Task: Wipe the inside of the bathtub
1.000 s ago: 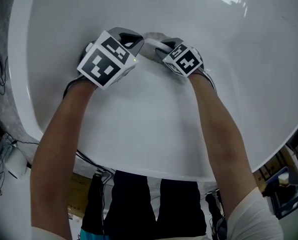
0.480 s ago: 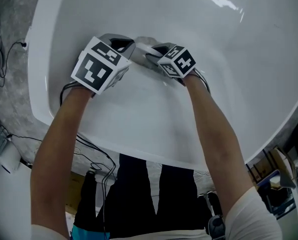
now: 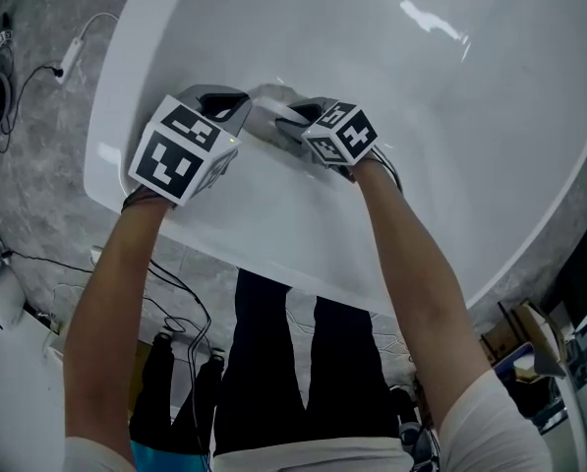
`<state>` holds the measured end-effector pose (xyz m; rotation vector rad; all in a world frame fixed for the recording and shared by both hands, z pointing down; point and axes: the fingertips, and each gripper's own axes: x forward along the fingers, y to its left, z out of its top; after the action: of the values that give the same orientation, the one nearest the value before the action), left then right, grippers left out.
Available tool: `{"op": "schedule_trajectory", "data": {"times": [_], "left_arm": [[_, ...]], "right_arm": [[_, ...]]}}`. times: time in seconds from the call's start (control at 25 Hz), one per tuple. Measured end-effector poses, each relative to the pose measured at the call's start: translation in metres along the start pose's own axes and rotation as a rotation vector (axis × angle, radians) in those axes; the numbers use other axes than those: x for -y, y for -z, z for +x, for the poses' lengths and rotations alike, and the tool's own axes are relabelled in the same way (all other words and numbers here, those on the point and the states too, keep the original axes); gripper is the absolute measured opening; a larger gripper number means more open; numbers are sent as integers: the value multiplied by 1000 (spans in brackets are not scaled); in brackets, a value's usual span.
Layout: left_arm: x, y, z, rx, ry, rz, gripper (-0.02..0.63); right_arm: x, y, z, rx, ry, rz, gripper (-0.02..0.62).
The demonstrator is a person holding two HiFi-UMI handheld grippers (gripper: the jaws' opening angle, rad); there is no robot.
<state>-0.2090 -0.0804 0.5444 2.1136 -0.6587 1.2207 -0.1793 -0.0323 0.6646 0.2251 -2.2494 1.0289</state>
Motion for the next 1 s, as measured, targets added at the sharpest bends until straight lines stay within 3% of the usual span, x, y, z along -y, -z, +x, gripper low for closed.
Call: {"op": "schedule_trajectory", "data": {"times": [0.52,1.0], "left_arm": [[12,2,-100,69,-80,-35,6],[-21,17,-163,141,-160,-91,6]], "right_arm": [[-98,-42,-48,84,-65,27,94],[-186,-102,-69,171,-95,29,94]]}}
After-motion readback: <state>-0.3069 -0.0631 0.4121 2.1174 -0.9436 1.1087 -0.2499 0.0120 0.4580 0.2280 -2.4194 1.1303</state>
